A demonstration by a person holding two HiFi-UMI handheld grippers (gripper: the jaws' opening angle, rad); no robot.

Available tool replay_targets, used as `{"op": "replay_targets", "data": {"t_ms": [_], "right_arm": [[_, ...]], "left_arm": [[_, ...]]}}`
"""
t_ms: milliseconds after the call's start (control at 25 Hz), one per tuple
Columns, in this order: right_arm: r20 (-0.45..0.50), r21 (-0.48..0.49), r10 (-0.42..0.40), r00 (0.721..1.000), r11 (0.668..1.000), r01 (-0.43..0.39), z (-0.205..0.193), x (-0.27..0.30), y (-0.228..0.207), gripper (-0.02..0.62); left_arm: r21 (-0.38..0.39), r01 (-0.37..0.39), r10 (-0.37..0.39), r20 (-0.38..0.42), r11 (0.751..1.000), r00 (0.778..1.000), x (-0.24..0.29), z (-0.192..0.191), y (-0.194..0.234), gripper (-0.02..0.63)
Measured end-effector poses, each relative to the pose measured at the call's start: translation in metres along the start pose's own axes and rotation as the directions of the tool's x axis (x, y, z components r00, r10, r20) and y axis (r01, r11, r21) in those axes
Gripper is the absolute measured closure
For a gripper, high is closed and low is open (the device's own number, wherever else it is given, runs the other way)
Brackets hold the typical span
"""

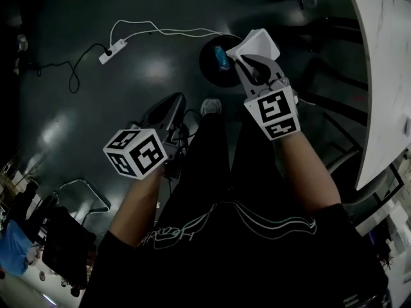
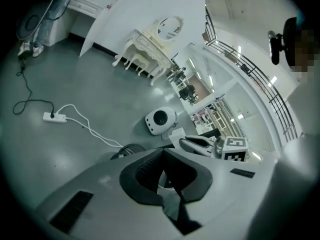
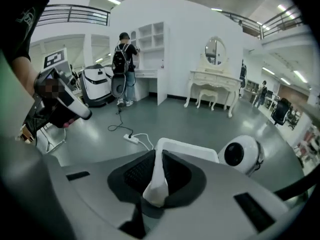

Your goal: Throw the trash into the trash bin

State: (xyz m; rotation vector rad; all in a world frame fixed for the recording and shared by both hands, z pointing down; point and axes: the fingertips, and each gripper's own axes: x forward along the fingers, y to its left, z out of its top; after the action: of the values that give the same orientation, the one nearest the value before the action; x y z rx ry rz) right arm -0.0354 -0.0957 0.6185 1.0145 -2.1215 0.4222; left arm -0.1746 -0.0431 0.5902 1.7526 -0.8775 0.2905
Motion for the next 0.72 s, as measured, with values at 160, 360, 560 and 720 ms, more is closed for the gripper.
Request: {"op": "replay_targets", "data": {"t_ms": [160, 360, 560, 720], "right_arm": [[-0.122, -0.027, 0.085, 0.989, 0.996, -0.089, -0.057, 0.055, 0.021, 0.531], [-0.270, -0.045, 0.161, 0.949, 0.983, -0.179, -0.119, 0.095, 0.037, 0.531], [-0.342, -0.092, 0.234, 0.910, 0.955, -0.280, -0.147, 0.109, 0.056, 0.531], [-0.364, -0.039, 0.277, 0.889, 0.949, -0.312, -0.155, 0.119, 0.065, 0.460]], "left_arm": [[-0.024, 0.003, -0.004, -0.038, 1.000, 0.999, 0.016, -0.013, 0.009, 0.601], [-0.043, -0.001, -0.001, -0.061, 0.999, 0.998, 0.024, -0.021, 0.019, 0.601], [-0.053, -0.018, 0.014, -0.063, 0.998, 0.998, 0.023, -0.023, 0.027, 0.601], [-0.060, -0.002, -0.001, -0.058, 0.998, 0.998, 0.022, -0.021, 0.028, 0.601]]}}
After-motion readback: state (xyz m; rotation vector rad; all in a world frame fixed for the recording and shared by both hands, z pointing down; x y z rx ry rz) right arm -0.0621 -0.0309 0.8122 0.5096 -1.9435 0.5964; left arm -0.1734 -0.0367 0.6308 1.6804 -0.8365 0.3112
